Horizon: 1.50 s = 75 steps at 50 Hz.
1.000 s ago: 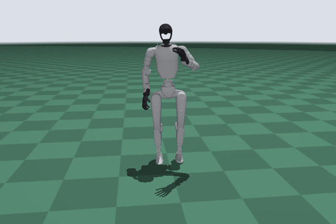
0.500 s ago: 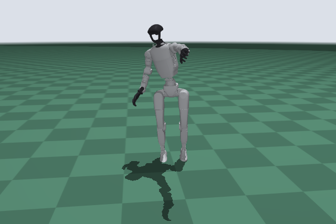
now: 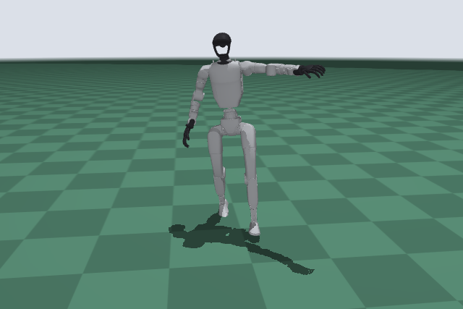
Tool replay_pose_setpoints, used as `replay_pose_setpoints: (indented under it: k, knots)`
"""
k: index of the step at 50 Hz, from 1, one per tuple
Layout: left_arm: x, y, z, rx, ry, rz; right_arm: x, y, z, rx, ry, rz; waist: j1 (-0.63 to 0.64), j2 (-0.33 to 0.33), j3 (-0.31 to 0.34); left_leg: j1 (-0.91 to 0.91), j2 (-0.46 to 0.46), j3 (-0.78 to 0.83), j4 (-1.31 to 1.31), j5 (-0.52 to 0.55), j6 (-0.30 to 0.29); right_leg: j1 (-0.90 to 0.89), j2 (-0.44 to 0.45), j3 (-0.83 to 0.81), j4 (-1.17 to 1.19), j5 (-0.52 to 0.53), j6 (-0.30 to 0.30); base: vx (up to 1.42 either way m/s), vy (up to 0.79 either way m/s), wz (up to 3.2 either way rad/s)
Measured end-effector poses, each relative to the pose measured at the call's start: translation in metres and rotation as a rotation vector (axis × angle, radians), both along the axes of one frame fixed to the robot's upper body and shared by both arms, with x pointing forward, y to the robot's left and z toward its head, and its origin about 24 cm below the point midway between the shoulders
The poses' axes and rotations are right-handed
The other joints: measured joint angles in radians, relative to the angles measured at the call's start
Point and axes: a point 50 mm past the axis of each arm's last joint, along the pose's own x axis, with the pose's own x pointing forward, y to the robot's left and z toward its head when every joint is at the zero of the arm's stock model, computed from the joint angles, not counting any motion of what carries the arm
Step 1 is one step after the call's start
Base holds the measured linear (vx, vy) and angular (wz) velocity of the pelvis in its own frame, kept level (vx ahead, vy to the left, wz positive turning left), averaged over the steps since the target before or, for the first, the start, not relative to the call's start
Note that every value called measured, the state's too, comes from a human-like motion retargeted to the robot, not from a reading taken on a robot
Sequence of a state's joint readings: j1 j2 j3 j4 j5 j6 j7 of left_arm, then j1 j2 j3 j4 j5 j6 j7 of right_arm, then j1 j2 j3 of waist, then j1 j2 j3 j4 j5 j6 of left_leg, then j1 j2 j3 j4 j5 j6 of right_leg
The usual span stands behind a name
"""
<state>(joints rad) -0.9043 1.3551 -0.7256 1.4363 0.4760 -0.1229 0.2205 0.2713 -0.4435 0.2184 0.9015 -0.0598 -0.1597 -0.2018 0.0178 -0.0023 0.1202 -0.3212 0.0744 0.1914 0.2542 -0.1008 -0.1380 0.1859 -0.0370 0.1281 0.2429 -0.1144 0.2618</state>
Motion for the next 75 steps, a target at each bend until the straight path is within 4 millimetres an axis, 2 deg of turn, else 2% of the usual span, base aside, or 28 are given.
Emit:
replay_pose_setpoints:
  k: [5,13,18,22,23,25,28,30,33,35,37,40,43,47,52,57,60,65,68,75]
  knots:
    - [-0.027,0.012,-0.019,0.002,0.039,0.053,0.033,-0.01,0.013,-0.062,-0.084,0.08,0.081,-0.008,0.028,-0.021,0.066,0.0,-0.148,0.065,-0.029,0.065,0.012,0.019,-0.014,-0.011,0.0,0.31,0.1,-0.2]
    - [-0.063,0.024,-0.039,0.053,0.162,0.107,0.073,-0.03,0.035,-0.244,-0.104,0.291,0.203,-0.02,-0.004,-0.017,0.167,0.113,-0.245,0.059,-0.049,0.116,0.032,0.041,-0.017,-0.003,0.0,0.43,0.17,-0.23]
    - [-0.088,0.03,-0.057,-0.019,0.114,0.176,0.079,-0.035,0.037,-0.251,-0.126,0.225,0.246,-0.054,-0.042,0.0,0.156,0.153,-0.215,0.17,-0.043,0.088,0.004,0.027,0.098,0.075,0.0,0.55,0.35,0.0]
    - [-0.1,0.029,-0.086,-0.106,0.079,0.203,0.067,-0.034,0.029,-0.203,-0.131,0.083,0.251,-0.082,-0.03,0.052,0.076,0.129,-0.172,0.161,-0.025,0.037,-0.053,-0.028,0.307,0.205,-0.006,0.55,0.44,0.48]
    - [-0.102,0.027,-0.094,-0.125,0.082,0.205,0.064,-0.032,0.026,-0.186,-0.127,0.063,0.251,-0.082,-0.026,0.066,0.065,0.118,-0.166,0.15,-0.022,0.006,-0.061,-0.06,0.381,0.224,-0.023,0.49,0.34,0.57]
    - [-0.103,0.023,-0.112,-0.16,0.101,0.205,0.06,-0.025,0.021,-0.154,-0.118,0.055,0.25,-0.08,-0.021,0.094,0.047,0.099,-0.163,0.127,-0.018,-0.071,-0.095,-0.148,0.536,0.196,-0.075,0.45,0.28,0.57]
    - [-0.104,0.013,-0.142,-0.213,0.137,0.199,0.063,-0.013,0.018,-0.126,-0.122,0.105,0.234,-0.061,-0.002,0.141,0.029,0.068,-0.188,0.106,-0.023,-0.17,-0.155,-0.293,0.686,0.026,-0.179,0.38,0.23,0.64]
    - [-0.105,0.004,-0.163,-0.26,0.149,0.175,0.066,-0.003,0.017,-0.114,-0.141,0.163,0.209,-0.055,0.004,0.16,0.017,0.04,-0.2,0.093,-0.027,-0.242,-0.173,-0.361,0.734,-0.039,-0.191,0.33,0.15,0.8]
    - [-0.107,-0.017,-0.203,-0.357,0.19,0.121,0.069,0.011,0.018,-0.095,-0.175,0.22,0.166,-0.033,0.01,0.185,-0.001,-0.005,-0.229,0.095,-0.034,-0.313,-0.109,-0.362,0.628,-0.084,-0.191,0.26,0.13,0.84]
    - [-0.107,-0.034,-0.228,-0.425,0.197,0.077,0.07,0.02,0.018,-0.087,-0.208,0.239,0.143,-0.033,0.014,0.195,-0.014,-0.027,-0.232,0.081,-0.038,-0.374,-0.081,-0.354,0.562,-0.069,-0.158,0.23,0.07,0.76]
    - [-0.105,-0.056,-0.255,-0.523,0.203,0.036,0.071,0.027,0.018,-0.074,-0.226,0.245,0.111,-0.016,0.018,0.199,-0.024,-0.06,-0.237,0.083,-0.044,-0.387,-0.044,-0.341,0.406,-0.072,-0.161,0.2,0.08,0.85]
    - [-0.102,-0.091,-0.288,-0.666,0.172,-0.015,0.069,0.037,0.015,-0.062,-0.236,0.251,0.076,-0.011,0.029,0.216,-0.046,-0.098,-0.231,0.066,-0.051,-0.4,-0.016,-0.311,0.222,-0.079,-0.129,0.21,0.03,0.78]
    - [-0.097,-0.129,-0.317,-0.822,0.102,-0.03,0.063,0.043,0.009,-0.064,-0.209,0.257,0.05,-0.015,0.044,0.244,-0.078,-0.136,-0.223,0.046,-0.051,-0.377,-0.005,-0.261,0.071,-0.033,-0.089,0.23,0.0,0.76]
    - [-0.094,-0.179,-0.349,-1.037,0.022,0.013,0.051,0.046,0.0,-0.049,-0.138,0.232,0.046,-0.024,0.052,0.287,-0.118,-0.167,-0.215,0.019,-0.042,-0.318,-0.021,-0.235,-0.041,0.109,-0.057,0.23,-0.02,0.49]
    - [-0.103,-0.229,-0.38,-1.287,-0.03,0.166,0.041,0.051,-0.01,0.02,-0.084,0.111,0.074,-0.025,0.042,0.33,-0.136,-0.177,-0.2,-0.017,-0.033,-0.235,-0.036,-0.246,-0.1,0.108,-0.04,0.2,-0.05,0.09]
    - [-0.118,-0.266,-0.397,-1.415,-0.097,0.331,0.046,0.056,-0.012,0.033,-0.114,-0.001,0.088,-0.02,0.023,0.351,-0.138,-0.169,-0.175,-0.047,-0.024,-0.177,-0.034,-0.237,-0.155,0.1,-0.023,0.15,-0.06,-0.13]
    - [-0.121,-0.283,-0.4,-1.415,-0.132,0.323,0.055,0.059,-0.009,-0.01,-0.163,-0.006,0.083,-0.013,0.022,0.365,-0.134,-0.165,-0.156,-0.067,-0.021,-0.147,-0.029,-0.231,-0.173,0.096,-0.014,0.11,-0.05,-0.13]
    - [-0.11,-0.303,-0.395,-1.395,-0.119,0.124,0.062,0.069,-0.009,-0.094,-0.187,0.087,0.077,-0.008,0.004,0.378,-0.129,-0.151,-0.144,-0.085,-0.019,-0.127,-0.023,-0.216,-0.187,0.096,-0.008,0.09,-0.04,-0.18]
    - [-0.1,-0.311,-0.389,-1.39,-0.049,-0.041,0.06,0.077,-0.013,-0.108,-0.157,0.16,0.078,-0.005,-0.007,0.385,-0.126,-0.143,-0.14,-0.094,-0.017,-0.121,-0.019,-0.207,-0.188,0.092,-0.008,0.06,-0.04,-0.2]
    - [-0.083,-0.324,-0.384,-1.368,0.292,-0.363,0.054,0.096,-0.023,0.02,-0.039,0.302,0.074,0.001,-0.043,0.372,-0.112,-0.129,-0.119,-0.122,-0.015,-0.165,-0.009,-0.202,-0.114,0.05,0.0,0.01,-0.02,-0.09]
